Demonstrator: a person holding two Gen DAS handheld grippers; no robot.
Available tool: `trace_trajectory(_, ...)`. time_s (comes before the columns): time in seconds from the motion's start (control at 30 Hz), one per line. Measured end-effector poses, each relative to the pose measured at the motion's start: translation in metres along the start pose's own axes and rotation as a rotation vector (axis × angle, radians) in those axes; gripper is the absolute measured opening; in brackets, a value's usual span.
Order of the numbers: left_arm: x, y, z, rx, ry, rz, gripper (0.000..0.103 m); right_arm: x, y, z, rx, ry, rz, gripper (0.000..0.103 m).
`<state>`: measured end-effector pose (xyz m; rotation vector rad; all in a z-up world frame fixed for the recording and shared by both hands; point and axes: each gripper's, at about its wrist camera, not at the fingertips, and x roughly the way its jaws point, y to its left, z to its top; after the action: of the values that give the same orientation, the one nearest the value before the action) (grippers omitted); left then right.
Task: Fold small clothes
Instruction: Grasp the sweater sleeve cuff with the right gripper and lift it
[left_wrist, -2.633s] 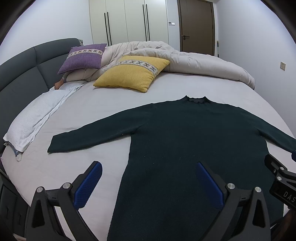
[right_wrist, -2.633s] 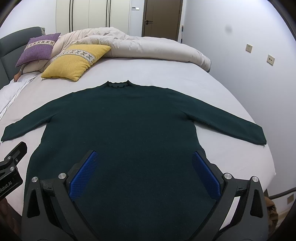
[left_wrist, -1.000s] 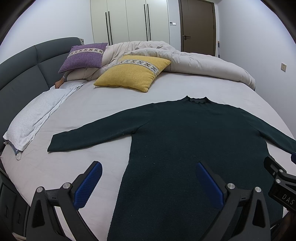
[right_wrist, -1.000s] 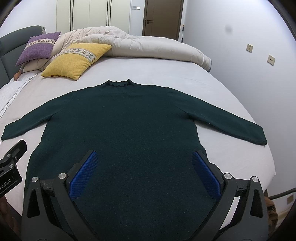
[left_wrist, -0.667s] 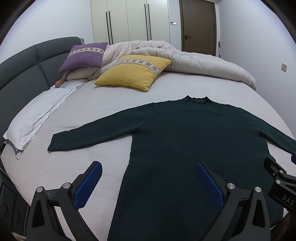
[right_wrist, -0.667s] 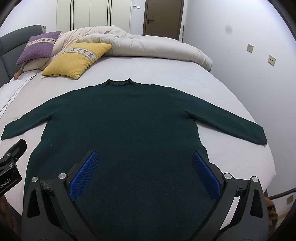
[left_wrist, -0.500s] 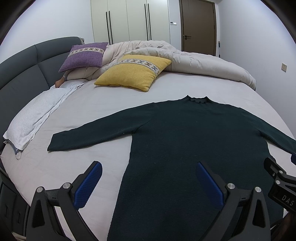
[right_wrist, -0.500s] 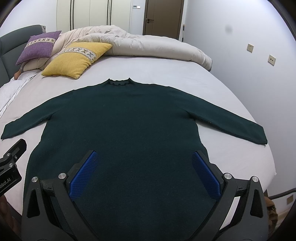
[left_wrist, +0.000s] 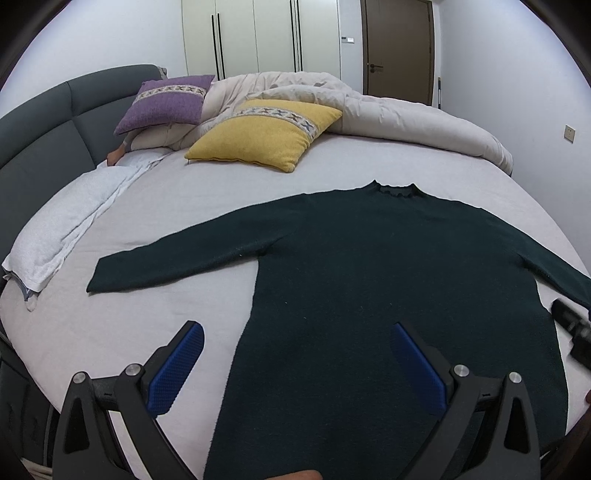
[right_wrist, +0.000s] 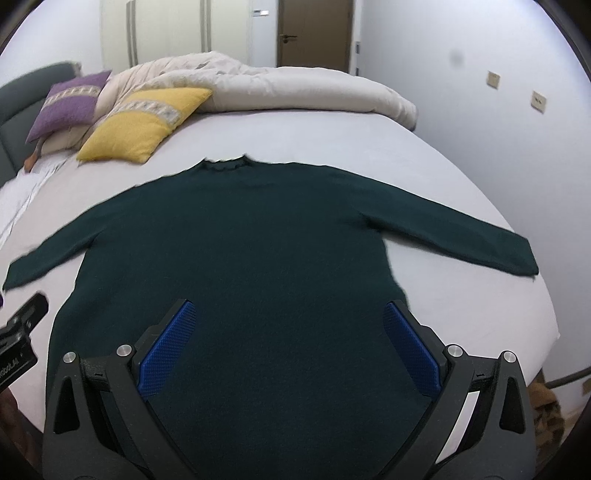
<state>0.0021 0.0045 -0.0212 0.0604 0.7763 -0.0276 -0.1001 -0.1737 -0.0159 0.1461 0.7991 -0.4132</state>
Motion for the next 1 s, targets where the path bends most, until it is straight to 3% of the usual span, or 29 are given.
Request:
trace_trajectory(0.1,0.007,-0.004,0.001,-0.007,0.024,-0.033,0.103,0.012,-0.053,0.007,0.096,-0.001,0.010,0.103)
trace_trajectory(0.23,0.020,-0.012,0.004,-0.027,0.062,-0.089,0.103,0.038,-0.158,0.013,0.304,0.033,0.005,0.103)
trace_trajectory(0.4,0.042,-0.030,0.009,-0.059,0.121,-0.166,0.103,0.076,-0.317,-0.011,0.728,0.085,0.045,0.094)
trace_trajectory(0.47,0.051,-0.038,0.012,-0.071,0.147,-0.215,0.103,0.088,-0.364,-0.025,0.854,0.095,0.035,0.091)
trace_trajectory(0.63,0.078,-0.057,0.017,-0.121,0.219,-0.338,0.103,0.113,-0.426,-0.040,1.000,0.050,0.077,0.086)
trace_trajectory(0.8,0.093,-0.075,0.025,-0.169,0.180,-0.471,0.103,0.139,-0.450,-0.028,1.016,-0.023,0.084,0.083)
trace_trajectory(0.9,0.112,-0.084,0.028,-0.126,0.295,-0.488,0.103,0.158,-0.459,-0.009,0.977,-0.009,0.085,0.061)
trace_trajectory(0.97,0.117,-0.083,0.027,-0.133,0.292,-0.493,0.103,0.171,-0.461,0.007,0.950,0.022,0.073,0.033)
trace_trajectory(1.0,0.120,-0.080,0.026,-0.137,0.284,-0.498,0.103,0.176,-0.474,0.026,0.948,0.031,0.063,0.026)
